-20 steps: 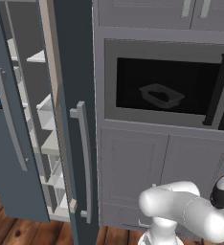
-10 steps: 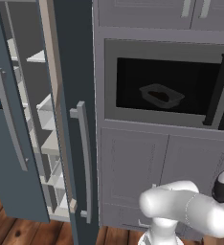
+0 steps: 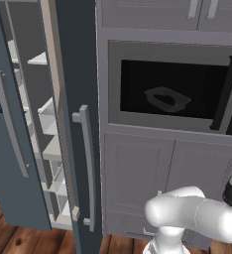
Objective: Place the tupperware containing the steak and carrot meal in the microwave. Close the microwave door and press the start button to reheat the meal.
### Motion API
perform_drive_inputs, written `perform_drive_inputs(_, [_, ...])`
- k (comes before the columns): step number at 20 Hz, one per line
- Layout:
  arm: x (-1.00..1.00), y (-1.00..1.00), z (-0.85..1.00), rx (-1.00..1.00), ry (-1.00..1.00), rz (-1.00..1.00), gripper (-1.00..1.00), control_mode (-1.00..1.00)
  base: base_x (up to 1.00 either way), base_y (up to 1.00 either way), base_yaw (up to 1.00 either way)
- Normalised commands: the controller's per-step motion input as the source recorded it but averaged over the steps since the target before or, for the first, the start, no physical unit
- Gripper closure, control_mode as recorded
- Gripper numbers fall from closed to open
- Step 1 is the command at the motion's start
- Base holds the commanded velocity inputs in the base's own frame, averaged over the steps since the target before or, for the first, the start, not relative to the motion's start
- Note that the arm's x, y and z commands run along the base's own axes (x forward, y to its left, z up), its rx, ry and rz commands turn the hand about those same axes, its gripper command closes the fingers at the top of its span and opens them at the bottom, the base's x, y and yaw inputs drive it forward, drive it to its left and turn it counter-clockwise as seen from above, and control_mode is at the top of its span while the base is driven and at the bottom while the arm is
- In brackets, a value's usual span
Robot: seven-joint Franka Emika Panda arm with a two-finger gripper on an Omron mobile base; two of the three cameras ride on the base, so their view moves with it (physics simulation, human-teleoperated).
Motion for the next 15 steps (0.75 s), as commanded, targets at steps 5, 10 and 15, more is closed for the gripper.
perform_drive_inputs(5, [0.09, -0.23, 0.00, 0.00, -0.02, 0.00, 1.00, -1.00, 0.00, 0.00, 0.00])
perform_drive_inputs(10, [0.16, -0.23, -0.02, 0.00, 0.00, 0.00, 1.00, -1.00, 0.00, 0.00, 0.00])
perform_drive_inputs(15, [0.28, -0.32, -0.09, 0.00, 0.00, -0.04, 1.00, -1.00, 0.00, 0.00, 0.00])
